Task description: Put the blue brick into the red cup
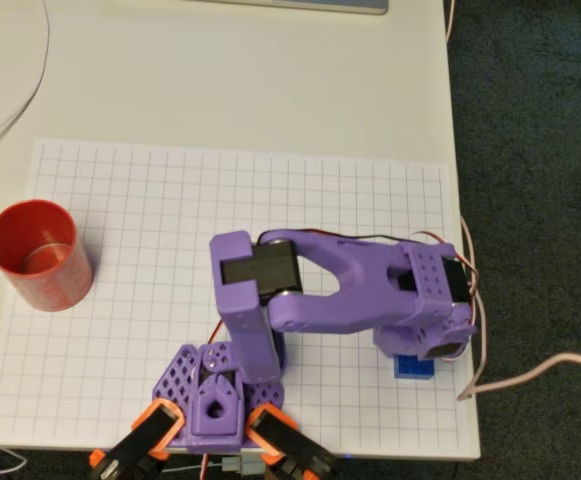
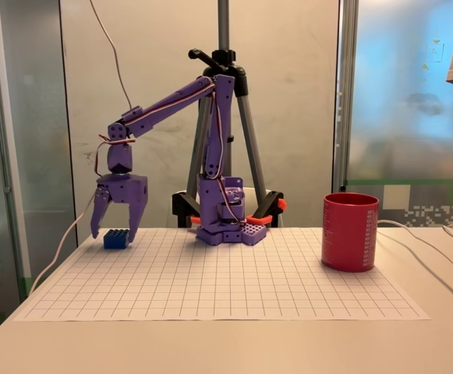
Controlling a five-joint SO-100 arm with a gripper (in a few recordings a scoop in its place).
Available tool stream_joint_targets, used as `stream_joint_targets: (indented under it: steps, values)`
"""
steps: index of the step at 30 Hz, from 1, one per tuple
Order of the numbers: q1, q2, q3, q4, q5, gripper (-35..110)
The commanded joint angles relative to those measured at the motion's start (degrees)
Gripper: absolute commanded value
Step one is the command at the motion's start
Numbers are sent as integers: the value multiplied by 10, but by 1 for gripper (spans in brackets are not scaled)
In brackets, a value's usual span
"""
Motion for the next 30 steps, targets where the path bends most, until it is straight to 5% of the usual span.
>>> stream_joint_targets:
  steps: [1, 16, 21, 30]
  values:
    - [9, 9, -16, 3, 16, 0]
    - [-1, 71, -74, 6, -4, 0]
    - [-103, 131, -188, 98, -85, 0]
    - [-327, 176, -333, 152, -54, 0]
